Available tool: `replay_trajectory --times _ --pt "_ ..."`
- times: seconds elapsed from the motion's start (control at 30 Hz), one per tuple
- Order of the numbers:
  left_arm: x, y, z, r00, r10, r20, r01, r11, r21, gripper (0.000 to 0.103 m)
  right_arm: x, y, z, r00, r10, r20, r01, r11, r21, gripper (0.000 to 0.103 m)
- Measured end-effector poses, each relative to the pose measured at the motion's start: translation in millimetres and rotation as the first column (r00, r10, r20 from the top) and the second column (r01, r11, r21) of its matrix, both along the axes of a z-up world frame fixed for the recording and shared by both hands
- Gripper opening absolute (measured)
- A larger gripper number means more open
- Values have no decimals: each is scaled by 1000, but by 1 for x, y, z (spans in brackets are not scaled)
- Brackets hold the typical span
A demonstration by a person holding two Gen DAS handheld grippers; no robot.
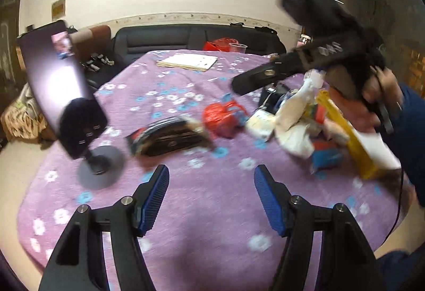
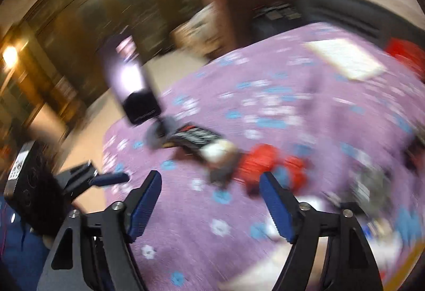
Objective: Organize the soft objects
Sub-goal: 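Grasp the black snack bag with the right gripper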
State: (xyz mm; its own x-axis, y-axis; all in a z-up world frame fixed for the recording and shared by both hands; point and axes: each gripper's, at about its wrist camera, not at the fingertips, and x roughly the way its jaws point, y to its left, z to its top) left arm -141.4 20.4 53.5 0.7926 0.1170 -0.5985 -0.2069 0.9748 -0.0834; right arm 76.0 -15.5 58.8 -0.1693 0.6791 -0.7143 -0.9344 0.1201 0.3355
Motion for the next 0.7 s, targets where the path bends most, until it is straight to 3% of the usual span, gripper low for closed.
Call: replay_trajectory --times 0.17,0.33,0.4,0.57,0.6,0.63,0.7 --pt "-18 27 -11 1000 13 -4 -13 999 -39 67 -30 56 2 969 233 86 -227 971 -74 90" --pt "-31 42 -21 1000 17 -14 -18 999 -49 67 -45 102 -17 908 375 186 -337 918 -208 90" --pt "-34 45 -23 1000 6 -14 -7 998 -58 67 -45 119 -29 896 380 230 -319 911 -260 90" --pt "-34 51 -29 1000 -1 -21 -1 995 -95 68 -35 141 -56 919 365 148 -312 903 -295 90" --pt "-34 52 -30 1000 -3 -20 1 995 -104 68 -34 142 -61 924 361 124 -314 903 -293 88" --pt "-34 53 -31 1000 -4 -17 2 994 -111 68 -35 142 -66 929 345 131 -296 909 -295 80" --pt "-33 55 -32 1000 -5 -15 3 992 -122 68 -40 139 -76 935 315 162 -249 910 -332 51"
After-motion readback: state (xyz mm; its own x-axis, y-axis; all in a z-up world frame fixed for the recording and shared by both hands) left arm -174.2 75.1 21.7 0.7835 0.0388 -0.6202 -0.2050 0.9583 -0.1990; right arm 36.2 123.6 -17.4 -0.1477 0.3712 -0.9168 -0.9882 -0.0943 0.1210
